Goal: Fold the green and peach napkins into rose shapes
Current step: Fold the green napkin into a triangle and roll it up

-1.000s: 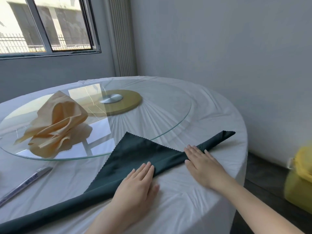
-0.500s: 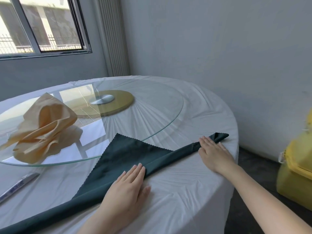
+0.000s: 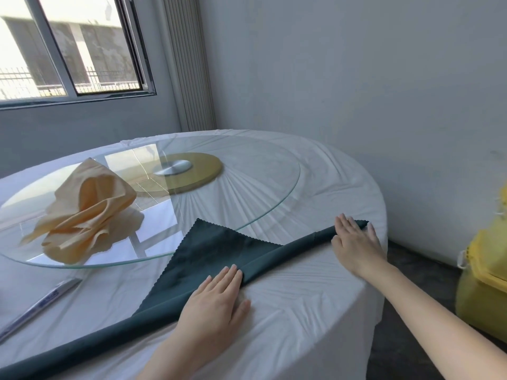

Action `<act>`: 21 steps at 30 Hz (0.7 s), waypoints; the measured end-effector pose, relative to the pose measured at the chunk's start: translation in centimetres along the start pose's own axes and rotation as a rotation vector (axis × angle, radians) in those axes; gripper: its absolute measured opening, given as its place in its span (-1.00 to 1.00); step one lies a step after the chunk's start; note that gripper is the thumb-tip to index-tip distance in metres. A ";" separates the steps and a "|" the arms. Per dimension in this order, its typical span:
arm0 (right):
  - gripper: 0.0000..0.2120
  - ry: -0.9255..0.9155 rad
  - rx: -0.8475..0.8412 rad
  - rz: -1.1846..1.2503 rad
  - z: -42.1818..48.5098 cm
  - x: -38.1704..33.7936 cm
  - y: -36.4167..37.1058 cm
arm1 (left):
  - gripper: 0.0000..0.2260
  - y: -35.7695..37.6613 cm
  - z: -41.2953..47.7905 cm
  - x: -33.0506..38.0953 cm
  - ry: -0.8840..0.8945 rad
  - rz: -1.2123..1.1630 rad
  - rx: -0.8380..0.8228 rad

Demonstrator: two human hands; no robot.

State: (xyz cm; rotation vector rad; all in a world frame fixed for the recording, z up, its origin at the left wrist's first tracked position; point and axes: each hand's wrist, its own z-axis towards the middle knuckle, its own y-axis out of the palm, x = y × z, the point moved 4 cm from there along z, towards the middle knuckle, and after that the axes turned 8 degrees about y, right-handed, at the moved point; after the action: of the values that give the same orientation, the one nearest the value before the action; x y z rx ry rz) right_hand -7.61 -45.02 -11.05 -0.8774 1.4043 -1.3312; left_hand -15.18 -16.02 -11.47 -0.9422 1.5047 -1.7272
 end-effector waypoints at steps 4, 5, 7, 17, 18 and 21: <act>-0.36 -0.361 0.024 0.149 -5.0 -7.0 -0.6 | -0.20 -0.3 -0.1 0.2 -0.016 -0.004 -0.009; -0.29 -0.462 -0.002 0.173 -6.5 -9.0 -0.4 | -0.28 -0.3 -0.2 0.2 -0.032 0.002 -0.016; -0.19 -0.613 -0.058 0.169 -8.5 -12.3 0.2 | -0.40 -0.2 -0.4 0.1 -0.066 0.021 -0.015; -0.11 -0.705 -0.157 0.091 -9.2 -15.0 2.1 | -0.04 0.5 -2.5 -0.9 -0.279 0.044 -0.035; -0.09 -0.705 -0.154 0.087 -9.2 -15.0 2.2 | -0.06 0.5 -3.0 -1.2 -0.289 0.052 -0.042; -0.12 -0.723 -0.134 0.107 -9.2 -15.0 2.1 | -0.09 0.3 -3.9 -1.7 -0.301 0.058 -0.041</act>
State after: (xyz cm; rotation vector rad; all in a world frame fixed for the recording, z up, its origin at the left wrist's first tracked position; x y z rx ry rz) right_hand -12.23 -27.92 -11.29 -1.2007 0.9502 -0.7220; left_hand -17.53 -12.58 -12.24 -1.1134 1.3596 -1.4438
